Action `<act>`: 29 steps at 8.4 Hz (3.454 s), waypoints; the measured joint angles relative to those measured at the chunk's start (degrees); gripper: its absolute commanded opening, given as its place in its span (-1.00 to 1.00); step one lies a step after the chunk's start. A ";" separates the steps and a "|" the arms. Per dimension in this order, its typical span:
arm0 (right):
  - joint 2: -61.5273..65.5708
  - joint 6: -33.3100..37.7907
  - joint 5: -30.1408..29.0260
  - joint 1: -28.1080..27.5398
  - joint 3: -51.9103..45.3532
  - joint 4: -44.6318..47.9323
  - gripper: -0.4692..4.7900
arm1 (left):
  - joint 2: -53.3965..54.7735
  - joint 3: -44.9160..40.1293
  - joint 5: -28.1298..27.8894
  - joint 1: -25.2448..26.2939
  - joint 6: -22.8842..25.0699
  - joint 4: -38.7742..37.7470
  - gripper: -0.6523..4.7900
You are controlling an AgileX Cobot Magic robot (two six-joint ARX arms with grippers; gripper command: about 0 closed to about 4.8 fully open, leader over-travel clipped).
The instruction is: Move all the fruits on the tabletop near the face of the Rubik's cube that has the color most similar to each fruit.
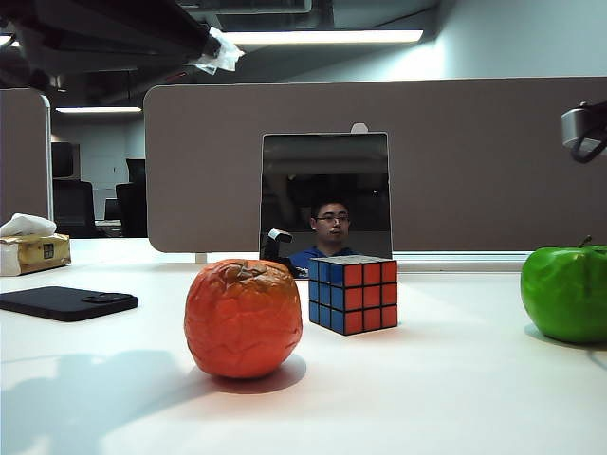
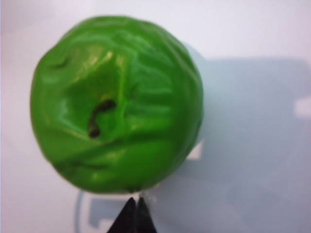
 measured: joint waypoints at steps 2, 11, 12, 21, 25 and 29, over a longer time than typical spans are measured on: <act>3.26 0.00 0.02 0.02 0.00 2.25 -0.82 | 0.00 0.00 0.00 0.00 0.00 0.00 -0.78; 12.41 0.00 2.56 1.44 0.02 17.57 -0.82 | 0.09 0.00 -0.33 0.00 0.00 -0.17 -0.78; 12.52 -0.02 1.07 1.42 0.02 21.29 -0.82 | 0.09 0.00 -0.33 0.00 0.00 -0.42 -0.78; 16.15 0.15 -8.24 4.52 0.15 21.42 -0.82 | 0.09 -0.02 -0.74 0.00 -0.04 -1.70 -0.78; 16.22 1.75 -7.21 6.43 0.17 28.79 -0.82 | 0.09 -0.02 -1.40 0.00 -0.04 -1.77 -0.78; 16.83 1.88 -1.51 6.45 0.17 33.46 -0.82 | 0.09 -0.02 -1.42 0.00 -0.09 -1.81 -0.78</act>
